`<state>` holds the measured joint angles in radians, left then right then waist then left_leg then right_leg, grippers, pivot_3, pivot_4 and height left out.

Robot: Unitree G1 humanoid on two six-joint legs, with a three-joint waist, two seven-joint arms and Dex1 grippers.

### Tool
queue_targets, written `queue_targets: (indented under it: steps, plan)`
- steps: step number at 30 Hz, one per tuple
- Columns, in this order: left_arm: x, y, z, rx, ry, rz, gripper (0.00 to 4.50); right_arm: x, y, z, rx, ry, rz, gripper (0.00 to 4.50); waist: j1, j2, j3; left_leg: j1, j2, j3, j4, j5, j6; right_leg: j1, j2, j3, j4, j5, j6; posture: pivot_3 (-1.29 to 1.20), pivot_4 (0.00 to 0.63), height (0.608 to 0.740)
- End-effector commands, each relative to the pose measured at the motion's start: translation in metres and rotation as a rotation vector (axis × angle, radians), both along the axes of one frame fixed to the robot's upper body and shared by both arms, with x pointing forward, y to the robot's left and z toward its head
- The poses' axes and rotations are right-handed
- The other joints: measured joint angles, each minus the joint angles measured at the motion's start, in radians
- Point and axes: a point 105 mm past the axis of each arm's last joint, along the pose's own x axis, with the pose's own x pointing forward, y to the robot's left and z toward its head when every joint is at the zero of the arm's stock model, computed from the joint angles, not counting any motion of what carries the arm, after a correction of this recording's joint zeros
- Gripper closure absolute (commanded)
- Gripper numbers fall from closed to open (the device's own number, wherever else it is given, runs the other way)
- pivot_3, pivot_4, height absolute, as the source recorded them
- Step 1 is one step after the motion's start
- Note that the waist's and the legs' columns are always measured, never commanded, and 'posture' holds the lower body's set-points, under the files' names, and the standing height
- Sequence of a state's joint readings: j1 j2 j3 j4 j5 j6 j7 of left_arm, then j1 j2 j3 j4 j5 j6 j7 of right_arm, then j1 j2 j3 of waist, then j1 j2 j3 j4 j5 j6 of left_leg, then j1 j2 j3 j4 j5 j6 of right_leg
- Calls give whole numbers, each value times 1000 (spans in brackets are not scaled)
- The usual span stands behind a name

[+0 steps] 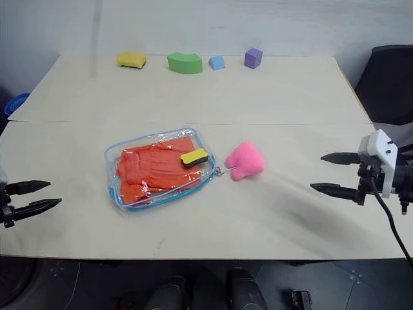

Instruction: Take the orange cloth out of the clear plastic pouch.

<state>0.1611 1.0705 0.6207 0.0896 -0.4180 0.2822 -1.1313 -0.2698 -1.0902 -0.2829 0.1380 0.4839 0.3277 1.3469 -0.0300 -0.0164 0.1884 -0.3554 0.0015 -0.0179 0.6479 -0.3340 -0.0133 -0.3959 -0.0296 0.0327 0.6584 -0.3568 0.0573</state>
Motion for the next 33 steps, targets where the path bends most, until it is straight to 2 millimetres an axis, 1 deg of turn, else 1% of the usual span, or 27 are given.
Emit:
queue_targets:
  steps: [1, 8, 14, 21, 22, 24, 26, 29, 31, 33]
  plan:
    - [-1, -1, 6, 21, -31, -8, 1610, 0, 5, 13, -5, -55, 9, 0, 0, 0, 0, 0, 0, 0, 0, 0, 0, 0, 0, 0, 0, 0, 0, 0, 150, 740]
    - [1, 1, 4, 17, -57, 27, 1610, 5, 10, 15, -17, -77, -6, 0, -1, 0, 0, 0, 0, 0, 1, 0, 0, 0, 0, 0, 1, 0, 0, 0, 150, 740]
    - [-2, 2, 0, 10, -49, 46, 1610, 14, 11, 14, -50, -111, -48, 0, -1, 0, 0, 0, 0, 0, 1, 0, 0, 0, 0, 0, 1, 0, 0, 0, 150, 740]
    - [6, -3, 8, -82, -89, 67, 1610, 15, 19, 14, 10, -93, -53, 0, 0, 0, 0, 0, 0, 0, 1, 0, 0, 0, 0, 0, 2, 0, 0, 0, 150, 740]
    - [6, -4, 10, -101, -97, 68, 1253, 14, 20, 13, 15, -85, -52, 0, 0, 0, 0, 0, 0, 0, 1, 0, 0, 0, 0, 0, 2, 0, 0, 0, 150, 740]
    - [8, -14, 18, -162, -111, 46, 703, 11, 25, 11, 38, -73, -43, 0, 0, 0, 0, 0, 0, 0, 1, 0, 0, 0, 0, 0, 2, 0, 0, 0, 150, 740]
    - [11, -30, 25, -216, -114, -6, 80, 7, 32, 12, 73, -65, -33, 0, 0, 0, 0, 0, 0, 0, 1, 0, 0, 0, 0, 0, 2, 0, 0, 0, 150, 740]
    - [15, -49, 32, -253, -112, -69, 30, 0, 47, 15, 116, -55, 0, 0, 1, 0, 0, -1, 0, 0, 3, 0, 0, 0, 0, 0, 2, 0, 0, 0, 150, 740]
    - [31, -82, 39, -315, -122, -151, 30, -9, 68, 17, 145, -61, 45, 0, 3, 0, 0, -1, 0, 0, 3, 0, 0, 0, 0, 0, 3, 0, 1, 0, 150, 740]
    - [43, -111, 42, -343, -115, -224, 30, -15, 85, 18, 160, -82, 69, 0, 9, 0, 0, -1, 0, -1, 5, 1, -1, 0, 1, -1, 4, 0, 1, 0, 150, 740]
